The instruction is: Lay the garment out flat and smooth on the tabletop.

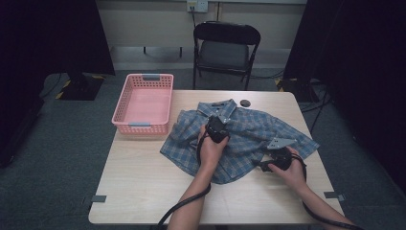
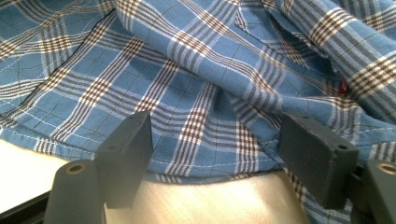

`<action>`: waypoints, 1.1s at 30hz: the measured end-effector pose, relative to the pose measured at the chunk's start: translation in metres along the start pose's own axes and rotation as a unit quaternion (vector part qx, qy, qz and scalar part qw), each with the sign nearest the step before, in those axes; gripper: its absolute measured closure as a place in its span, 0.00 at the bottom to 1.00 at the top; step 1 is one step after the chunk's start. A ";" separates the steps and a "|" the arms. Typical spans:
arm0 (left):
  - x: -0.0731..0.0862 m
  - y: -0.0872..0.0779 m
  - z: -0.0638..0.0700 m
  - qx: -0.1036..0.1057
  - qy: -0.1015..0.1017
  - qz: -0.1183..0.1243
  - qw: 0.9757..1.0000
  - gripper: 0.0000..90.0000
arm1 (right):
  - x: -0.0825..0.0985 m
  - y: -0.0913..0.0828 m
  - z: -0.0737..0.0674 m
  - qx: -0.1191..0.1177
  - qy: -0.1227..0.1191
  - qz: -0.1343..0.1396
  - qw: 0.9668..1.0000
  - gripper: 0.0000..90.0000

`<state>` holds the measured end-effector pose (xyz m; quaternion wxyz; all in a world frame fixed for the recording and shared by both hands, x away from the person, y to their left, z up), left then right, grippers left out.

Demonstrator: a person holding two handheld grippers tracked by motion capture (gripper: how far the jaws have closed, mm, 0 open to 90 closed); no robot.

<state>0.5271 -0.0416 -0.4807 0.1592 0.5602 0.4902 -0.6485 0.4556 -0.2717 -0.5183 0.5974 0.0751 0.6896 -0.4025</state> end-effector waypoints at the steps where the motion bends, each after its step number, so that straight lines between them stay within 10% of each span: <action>1: 0.000 0.000 -0.002 0.005 -0.006 -0.003 1.000 0.70 | 0.000 0.000 0.000 0.000 0.000 0.000 1.000 0.28; 5: -0.003 -0.009 -0.011 0.030 -0.014 -0.007 0.999 0.95 | 0.000 0.000 0.000 0.000 0.000 0.000 1.000 0.29; 15: -0.021 -0.066 -0.037 0.090 -0.035 0.006 0.995 0.98 | 0.000 -0.001 0.000 -0.003 -0.001 0.000 1.000 0.29; 33: -0.045 -0.145 -0.104 0.047 -0.022 0.015 0.999 0.98 | 0.001 -0.001 0.001 -0.006 -0.002 0.000 1.000 0.29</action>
Point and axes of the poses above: each handheld gripper's, and its own axes: y roughly forward along the jaws, x roughly out of its underside, z roughly to its right, the point moved 3 cm from there along y, roughly forward along the jaws, and after that the axes turned 13 degrees about z, right-handed, at the moved point
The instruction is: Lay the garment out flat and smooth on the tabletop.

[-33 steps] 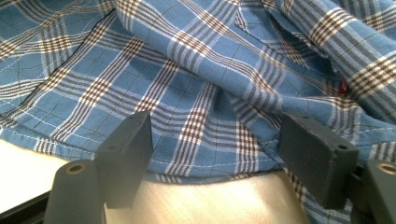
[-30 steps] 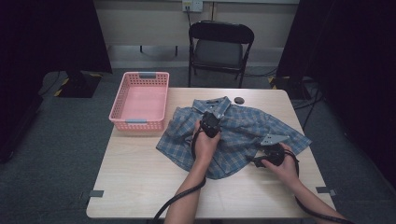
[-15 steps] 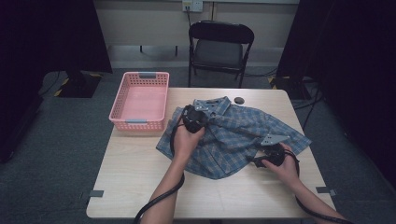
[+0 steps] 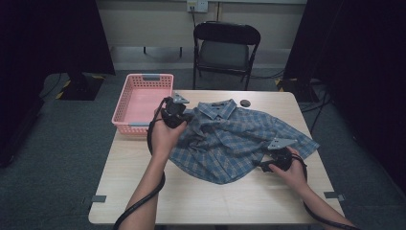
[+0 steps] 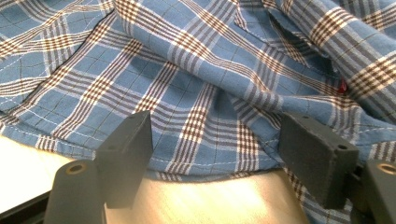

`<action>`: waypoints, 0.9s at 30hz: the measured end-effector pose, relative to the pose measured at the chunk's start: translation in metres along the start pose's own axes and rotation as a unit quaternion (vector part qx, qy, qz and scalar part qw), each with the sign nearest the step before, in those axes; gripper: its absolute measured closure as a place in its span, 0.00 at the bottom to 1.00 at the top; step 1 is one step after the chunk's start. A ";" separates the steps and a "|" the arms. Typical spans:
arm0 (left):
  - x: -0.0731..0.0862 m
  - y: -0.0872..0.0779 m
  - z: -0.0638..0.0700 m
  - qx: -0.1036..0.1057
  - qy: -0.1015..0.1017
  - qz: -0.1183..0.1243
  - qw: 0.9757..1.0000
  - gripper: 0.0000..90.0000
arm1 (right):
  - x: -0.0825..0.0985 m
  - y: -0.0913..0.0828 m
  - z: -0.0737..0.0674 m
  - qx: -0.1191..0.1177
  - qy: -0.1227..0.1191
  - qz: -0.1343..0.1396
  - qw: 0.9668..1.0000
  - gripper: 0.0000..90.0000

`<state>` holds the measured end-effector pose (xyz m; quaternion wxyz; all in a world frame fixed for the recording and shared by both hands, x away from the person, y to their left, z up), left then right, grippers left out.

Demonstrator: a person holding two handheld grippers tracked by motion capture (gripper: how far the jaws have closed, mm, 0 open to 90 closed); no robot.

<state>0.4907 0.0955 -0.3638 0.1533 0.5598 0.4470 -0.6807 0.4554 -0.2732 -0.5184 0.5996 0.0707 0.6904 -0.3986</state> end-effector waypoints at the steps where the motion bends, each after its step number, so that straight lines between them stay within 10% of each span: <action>1: -0.001 -0.003 -0.004 -0.003 0.000 0.001 1.000 0.98 | 0.000 0.000 0.000 0.000 0.000 0.000 1.000 0.28; 27: -0.003 -0.063 -0.085 -0.092 -0.019 0.007 0.996 0.98 | 0.000 0.000 0.000 -0.002 -0.001 0.000 1.000 0.28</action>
Point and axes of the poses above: each handheld gripper's, and its own axes: y roughly forward along the jaws, x roughly out of its underside, z roughly to its right, the point moved 3 cm from there along y, roughly forward along the jaws, and after that the axes turned 13 degrees about z, right-handed, at the moved point
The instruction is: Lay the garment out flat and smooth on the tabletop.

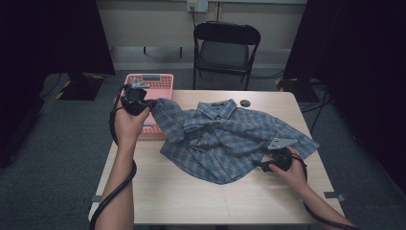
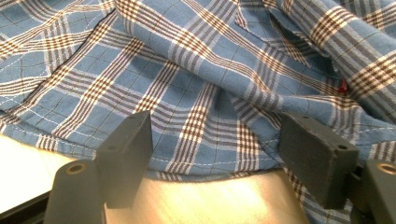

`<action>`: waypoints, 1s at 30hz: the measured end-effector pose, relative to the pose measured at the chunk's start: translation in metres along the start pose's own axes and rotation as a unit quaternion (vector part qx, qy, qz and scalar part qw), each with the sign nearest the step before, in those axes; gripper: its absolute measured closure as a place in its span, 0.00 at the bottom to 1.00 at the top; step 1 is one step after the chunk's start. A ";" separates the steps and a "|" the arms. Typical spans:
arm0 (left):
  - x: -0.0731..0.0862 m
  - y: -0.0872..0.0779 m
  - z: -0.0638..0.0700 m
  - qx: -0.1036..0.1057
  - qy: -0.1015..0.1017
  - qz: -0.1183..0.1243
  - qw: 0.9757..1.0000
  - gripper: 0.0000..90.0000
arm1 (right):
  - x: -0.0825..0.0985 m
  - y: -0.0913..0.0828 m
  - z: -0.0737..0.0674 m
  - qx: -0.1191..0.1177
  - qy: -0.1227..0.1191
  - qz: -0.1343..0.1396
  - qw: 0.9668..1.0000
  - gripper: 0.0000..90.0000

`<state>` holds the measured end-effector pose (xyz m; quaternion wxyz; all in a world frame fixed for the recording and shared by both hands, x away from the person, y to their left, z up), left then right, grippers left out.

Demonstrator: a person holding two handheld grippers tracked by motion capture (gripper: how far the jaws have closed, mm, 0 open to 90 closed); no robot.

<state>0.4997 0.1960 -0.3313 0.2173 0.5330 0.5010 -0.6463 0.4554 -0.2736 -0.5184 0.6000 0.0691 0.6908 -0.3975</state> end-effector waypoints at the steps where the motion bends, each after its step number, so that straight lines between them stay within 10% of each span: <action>1: 0.001 -0.001 -0.003 -0.002 0.000 0.000 1.000 0.98 | 0.000 0.000 0.000 0.000 0.000 0.000 1.000 0.28; 17: 0.023 -0.002 -0.059 -0.028 -0.025 -0.015 0.999 0.98 | 0.000 0.000 0.001 -0.005 0.001 0.001 1.000 0.28; 27: 0.057 0.019 -0.096 -0.096 -0.047 -0.044 0.993 0.98 | 0.000 -0.001 0.001 -0.007 0.000 0.001 1.000 0.28; 30: 0.062 0.022 -0.090 -0.130 -0.031 -0.015 0.991 0.73 | 0.000 -0.001 0.001 -0.007 -0.001 0.001 1.000 0.28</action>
Point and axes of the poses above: each handheld gripper's, and its own axes: y roughly forward along the jaws, x roughly out of its underside, z roughly to its right, the point moved 3 cm from there along y, roughly forward along the jaws, and after that the axes turned 13 degrees about z, right-handed, at the moved point
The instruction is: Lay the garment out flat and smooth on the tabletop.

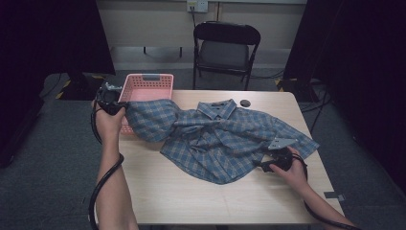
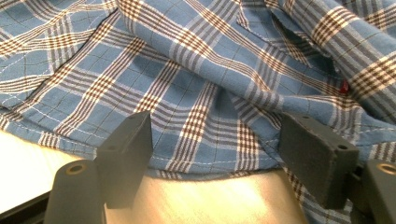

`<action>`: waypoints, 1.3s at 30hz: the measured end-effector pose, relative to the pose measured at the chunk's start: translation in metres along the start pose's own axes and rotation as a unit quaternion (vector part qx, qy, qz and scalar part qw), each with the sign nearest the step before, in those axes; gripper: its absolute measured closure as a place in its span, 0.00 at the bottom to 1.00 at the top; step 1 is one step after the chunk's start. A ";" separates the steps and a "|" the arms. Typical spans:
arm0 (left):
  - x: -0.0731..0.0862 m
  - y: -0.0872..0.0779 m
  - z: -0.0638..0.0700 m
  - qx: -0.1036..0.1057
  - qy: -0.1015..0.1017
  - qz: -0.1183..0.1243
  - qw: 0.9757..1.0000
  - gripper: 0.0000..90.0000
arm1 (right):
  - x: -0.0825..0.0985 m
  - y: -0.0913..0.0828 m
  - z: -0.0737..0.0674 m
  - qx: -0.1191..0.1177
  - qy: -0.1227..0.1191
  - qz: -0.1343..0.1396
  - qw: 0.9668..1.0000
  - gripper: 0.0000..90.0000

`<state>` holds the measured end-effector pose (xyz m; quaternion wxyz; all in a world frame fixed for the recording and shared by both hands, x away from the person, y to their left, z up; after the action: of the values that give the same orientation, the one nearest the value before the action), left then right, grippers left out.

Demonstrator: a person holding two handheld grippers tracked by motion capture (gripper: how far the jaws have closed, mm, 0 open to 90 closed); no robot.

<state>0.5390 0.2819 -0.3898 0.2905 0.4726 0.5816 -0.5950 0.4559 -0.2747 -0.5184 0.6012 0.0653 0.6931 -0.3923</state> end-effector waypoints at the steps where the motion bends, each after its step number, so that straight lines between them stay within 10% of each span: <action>1: 0.001 -0.002 0.004 -0.003 0.000 0.010 1.000 0.58 | 0.000 0.000 0.000 0.000 0.000 0.000 1.000 0.28; 8: 0.009 -0.032 0.061 0.078 0.006 0.061 0.995 0.37 | 0.000 0.000 0.000 0.000 -0.002 0.000 1.000 0.28; 14: 0.036 -0.055 0.120 0.166 0.004 0.080 0.983 0.34 | 0.000 0.000 0.000 0.000 -0.002 -0.001 1.000 0.28; 20: 0.082 -0.051 0.174 0.227 0.028 0.052 0.972 0.34 | 0.000 0.000 0.000 0.001 -0.002 -0.001 1.000 0.28; 23: 0.106 -0.041 0.197 0.239 0.078 0.002 0.968 0.33 | 0.000 0.000 0.000 0.002 -0.002 -0.001 1.000 0.28; 27: 0.124 -0.032 0.208 0.247 0.090 -0.030 0.964 0.33 | 0.000 0.000 0.000 0.002 -0.003 0.000 1.000 0.28; 36: 0.130 -0.031 0.208 0.255 0.067 -0.017 0.964 0.25 | 0.000 -0.001 -0.003 0.017 -0.006 0.005 1.000 0.26; 39: 0.128 -0.031 0.209 0.249 0.070 -0.024 0.966 0.24 | -0.004 -0.004 -0.017 -0.011 0.005 0.009 1.000 0.29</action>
<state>0.4155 0.1106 -0.5181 0.1073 0.5565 0.4454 -0.6931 0.4414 -0.2651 -0.5137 0.6016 0.0667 0.7002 -0.3787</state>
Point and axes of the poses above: each handheld gripper's, and its own axes: y roughly forward along the jaws, x roughly out of its underside, z roughly to its right, the point moved 3 cm from there along y, roughly forward along the jaws, and after that the axes turned 13 degrees about z, right-handed, at the moved point
